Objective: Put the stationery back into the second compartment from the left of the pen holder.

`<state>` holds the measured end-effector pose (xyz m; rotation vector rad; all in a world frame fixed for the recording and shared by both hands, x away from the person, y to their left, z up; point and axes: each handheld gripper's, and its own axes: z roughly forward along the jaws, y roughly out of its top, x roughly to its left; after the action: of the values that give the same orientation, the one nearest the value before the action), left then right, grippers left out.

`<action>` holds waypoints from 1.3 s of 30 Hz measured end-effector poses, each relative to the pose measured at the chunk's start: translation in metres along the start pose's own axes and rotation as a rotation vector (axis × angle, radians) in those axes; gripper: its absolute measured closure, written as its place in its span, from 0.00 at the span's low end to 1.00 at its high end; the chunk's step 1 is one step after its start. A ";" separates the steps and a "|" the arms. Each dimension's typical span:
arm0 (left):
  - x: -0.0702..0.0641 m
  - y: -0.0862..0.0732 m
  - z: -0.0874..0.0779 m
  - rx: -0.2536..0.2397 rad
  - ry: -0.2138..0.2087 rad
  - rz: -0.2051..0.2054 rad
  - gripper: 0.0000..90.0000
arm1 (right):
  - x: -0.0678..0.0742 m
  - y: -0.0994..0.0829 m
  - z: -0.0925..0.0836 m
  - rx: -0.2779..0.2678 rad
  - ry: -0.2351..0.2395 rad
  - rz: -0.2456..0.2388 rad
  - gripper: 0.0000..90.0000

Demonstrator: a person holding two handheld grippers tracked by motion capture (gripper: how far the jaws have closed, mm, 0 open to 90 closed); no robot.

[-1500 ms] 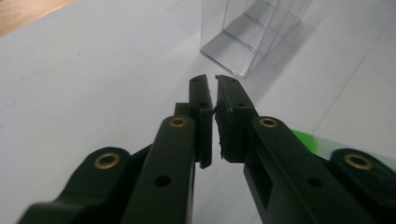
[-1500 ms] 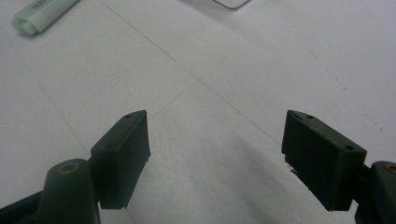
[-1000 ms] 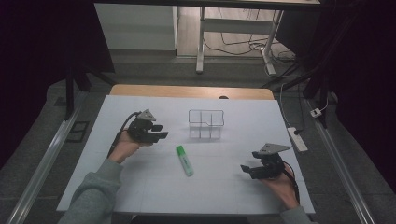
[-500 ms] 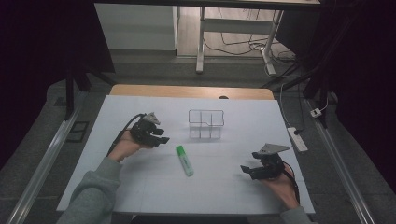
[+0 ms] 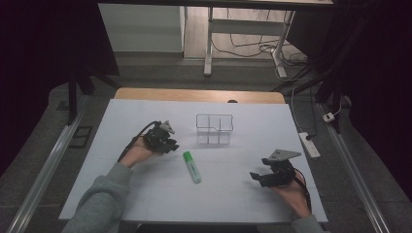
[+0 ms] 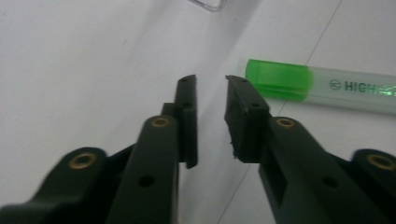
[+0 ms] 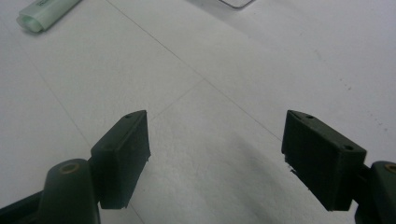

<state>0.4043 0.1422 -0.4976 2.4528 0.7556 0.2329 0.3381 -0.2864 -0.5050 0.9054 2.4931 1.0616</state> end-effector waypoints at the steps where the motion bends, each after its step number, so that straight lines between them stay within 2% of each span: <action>1: -0.001 0.000 0.002 0.004 0.000 0.001 0.86 | 0.000 0.000 0.000 0.000 0.000 0.000 0.26; 5: -0.002 0.003 0.011 0.010 0.001 0.018 0.99 | -0.001 -0.001 0.001 0.002 0.000 0.002 0.26; 13: -0.004 0.007 0.027 0.015 0.004 0.032 0.99 | -0.001 -0.001 0.001 0.004 0.001 0.004 0.26; 16: -0.004 0.008 0.031 0.008 0.003 0.024 0.99 | -0.001 -0.001 0.001 0.004 0.002 0.002 0.26; 19: -0.004 0.009 0.034 0.003 -0.016 0.020 0.99 | -0.001 -0.001 0.001 0.004 0.003 0.003 0.26; 28: -0.006 0.009 0.038 0.004 -0.071 0.042 0.99 | 0.000 -0.001 0.001 0.005 0.002 0.002 0.26; 31: -0.007 0.010 0.038 0.006 -0.078 0.053 0.99 | -0.001 -0.001 0.001 0.005 0.004 0.004 0.26; 39: -0.021 0.014 0.037 0.039 -0.119 0.077 0.99 | -0.001 -0.002 0.001 0.006 0.004 0.008 0.26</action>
<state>0.4049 0.1040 -0.5204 2.5105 0.6210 0.1011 0.3387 -0.2870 -0.5071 0.9172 2.4997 1.0598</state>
